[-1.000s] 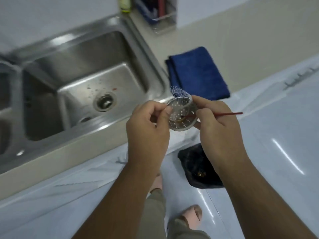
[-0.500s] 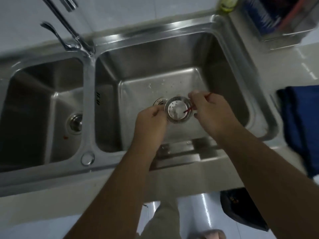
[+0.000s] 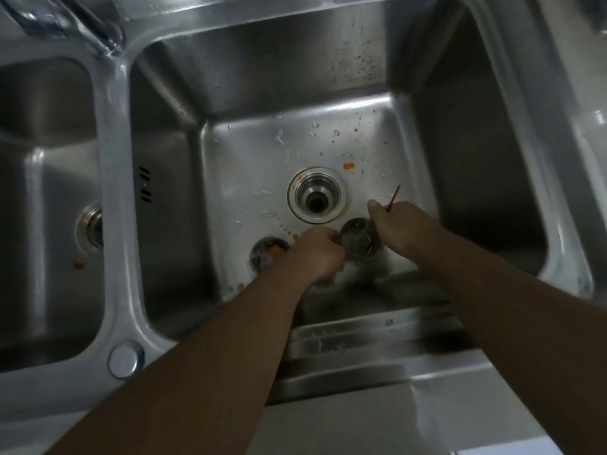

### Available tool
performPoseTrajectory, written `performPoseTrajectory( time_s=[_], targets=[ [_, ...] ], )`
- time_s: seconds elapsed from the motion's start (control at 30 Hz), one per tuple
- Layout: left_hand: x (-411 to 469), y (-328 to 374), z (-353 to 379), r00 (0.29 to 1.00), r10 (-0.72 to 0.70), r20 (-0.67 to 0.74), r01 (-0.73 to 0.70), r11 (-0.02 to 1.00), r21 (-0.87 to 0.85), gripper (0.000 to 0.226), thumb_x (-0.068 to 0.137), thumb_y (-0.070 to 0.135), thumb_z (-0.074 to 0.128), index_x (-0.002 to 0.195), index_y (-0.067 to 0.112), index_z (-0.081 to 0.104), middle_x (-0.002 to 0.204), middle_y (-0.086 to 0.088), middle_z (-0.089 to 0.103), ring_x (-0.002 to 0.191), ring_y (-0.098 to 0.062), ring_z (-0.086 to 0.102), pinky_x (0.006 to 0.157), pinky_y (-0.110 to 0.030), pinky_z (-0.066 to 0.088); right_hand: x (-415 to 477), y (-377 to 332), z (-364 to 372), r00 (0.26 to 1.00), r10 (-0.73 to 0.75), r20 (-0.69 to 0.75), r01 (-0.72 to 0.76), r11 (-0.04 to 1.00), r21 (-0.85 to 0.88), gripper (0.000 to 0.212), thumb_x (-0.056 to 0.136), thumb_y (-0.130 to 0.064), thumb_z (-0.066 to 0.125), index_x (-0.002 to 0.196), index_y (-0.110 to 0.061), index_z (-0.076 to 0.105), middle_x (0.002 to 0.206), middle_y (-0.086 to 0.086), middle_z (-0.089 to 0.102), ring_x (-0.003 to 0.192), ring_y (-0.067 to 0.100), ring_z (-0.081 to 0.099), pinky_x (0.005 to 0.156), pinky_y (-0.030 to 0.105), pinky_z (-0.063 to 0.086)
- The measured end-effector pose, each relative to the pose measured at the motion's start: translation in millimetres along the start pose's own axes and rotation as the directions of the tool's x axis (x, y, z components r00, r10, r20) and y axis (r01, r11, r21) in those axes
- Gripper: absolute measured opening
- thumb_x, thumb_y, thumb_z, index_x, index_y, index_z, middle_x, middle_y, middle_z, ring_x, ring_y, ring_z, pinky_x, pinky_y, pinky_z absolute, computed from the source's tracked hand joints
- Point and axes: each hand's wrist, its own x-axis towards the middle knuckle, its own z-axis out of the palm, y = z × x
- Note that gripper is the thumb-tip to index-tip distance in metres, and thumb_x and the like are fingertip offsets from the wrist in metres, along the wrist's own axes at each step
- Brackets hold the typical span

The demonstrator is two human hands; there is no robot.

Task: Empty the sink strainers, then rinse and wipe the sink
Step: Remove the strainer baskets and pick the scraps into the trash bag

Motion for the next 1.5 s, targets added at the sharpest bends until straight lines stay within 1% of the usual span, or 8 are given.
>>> performPoseTrajectory(
  time_s=[0.13,0.3,0.43,0.63,0.87,1.13,1.33,1.5],
  targets=[
    [-16,-5,-10,0.993,0.012,-0.121,-0.013,1.000,-0.003,0.039,0.099,0.014,0.057,0.138,0.018,0.061,0.132,-0.002,0.066,0.095,-0.009,0.063,0.076,-0.024,0.051,-16,-13,-7,0.993,-0.102,-0.056,0.098,0.993,-0.068,0.060,0.108,-0.054,0.029,0.117,-0.009,0.068,0.093,0.008,0.064,0.079,0.018,0.060,0.063,0.030,0.044],
    [-35,-47,-51,0.855,-0.071,-0.513,0.079,0.997,-0.006,0.038,0.092,0.019,0.074,0.127,0.023,0.062,0.123,-0.001,0.062,0.106,-0.021,0.064,0.089,-0.036,0.059,-41,-41,17,0.943,-0.332,-0.030,0.331,0.923,0.199,0.046,0.106,-0.054,0.034,0.105,-0.028,0.072,0.094,-0.002,0.070,0.088,0.015,0.065,0.077,0.033,0.050],
    [-29,-66,-67,0.860,-0.221,-0.460,0.256,0.966,0.016,0.040,0.085,0.034,0.082,0.114,0.015,0.063,0.107,-0.004,0.064,0.092,-0.026,0.068,0.079,-0.041,0.062,-29,-59,46,0.916,-0.387,0.109,0.367,0.915,0.168,0.039,0.108,-0.046,0.038,0.115,-0.025,0.070,0.107,-0.003,0.071,0.100,0.015,0.066,0.079,0.025,0.047],
    [-13,-77,-65,0.895,-0.210,-0.393,0.263,0.961,0.086,0.014,0.087,0.018,0.080,0.095,0.011,0.071,0.098,-0.010,0.071,0.088,-0.027,0.069,0.082,-0.040,0.062,-17,-61,67,0.880,-0.442,0.173,0.437,0.897,0.069,0.030,0.110,-0.027,0.042,0.128,-0.021,0.066,0.120,-0.001,0.069,0.098,0.006,0.061,0.076,0.017,0.045],
    [-37,-51,-80,0.911,0.222,-0.347,-0.084,0.926,0.369,0.010,0.086,0.007,0.076,0.092,0.015,0.076,0.094,-0.005,0.073,0.087,-0.023,0.068,0.083,-0.038,0.060,-43,-72,50,0.813,-0.519,0.264,0.578,0.772,-0.264,0.033,0.095,-0.018,0.068,0.128,-0.021,0.070,0.120,0.003,0.071,0.104,0.018,0.065,0.086,0.023,0.046],
    [-97,17,-102,0.792,0.516,-0.327,-0.400,0.842,0.361,0.014,0.092,0.010,0.071,0.096,0.021,0.080,0.092,0.003,0.076,0.086,-0.011,0.070,0.084,-0.033,0.059,-101,-70,-11,0.793,-0.602,-0.093,0.561,0.781,-0.275,0.012,0.096,-0.029,0.069,0.090,-0.022,0.076,0.074,-0.008,0.062,0.073,0.012,0.059,0.059,0.015,0.037],
    [-164,48,-59,0.481,0.596,-0.643,-0.586,0.764,0.270,0.024,0.086,0.040,0.076,0.106,0.037,0.065,0.108,0.021,0.056,0.096,0.005,0.058,0.079,-0.009,0.049,-164,-36,-65,0.788,-0.460,-0.410,0.501,0.866,-0.009,0.017,0.096,-0.033,0.069,0.083,-0.022,0.071,0.070,-0.008,0.068,0.063,0.006,0.067,0.062,0.023,0.058],
    [-195,65,-4,0.543,0.457,-0.705,-0.670,0.741,-0.035,0.026,0.078,0.030,0.088,0.085,0.031,0.063,0.075,0.011,0.067,0.067,-0.003,0.064,0.061,-0.017,0.054,-214,13,-93,0.707,-0.338,-0.621,0.516,0.847,0.127,0.024,0.097,-0.031,0.067,0.075,-0.022,0.066,0.058,-0.002,0.068,0.051,0.008,0.065,0.054,0.031,0.058]
  ],
)
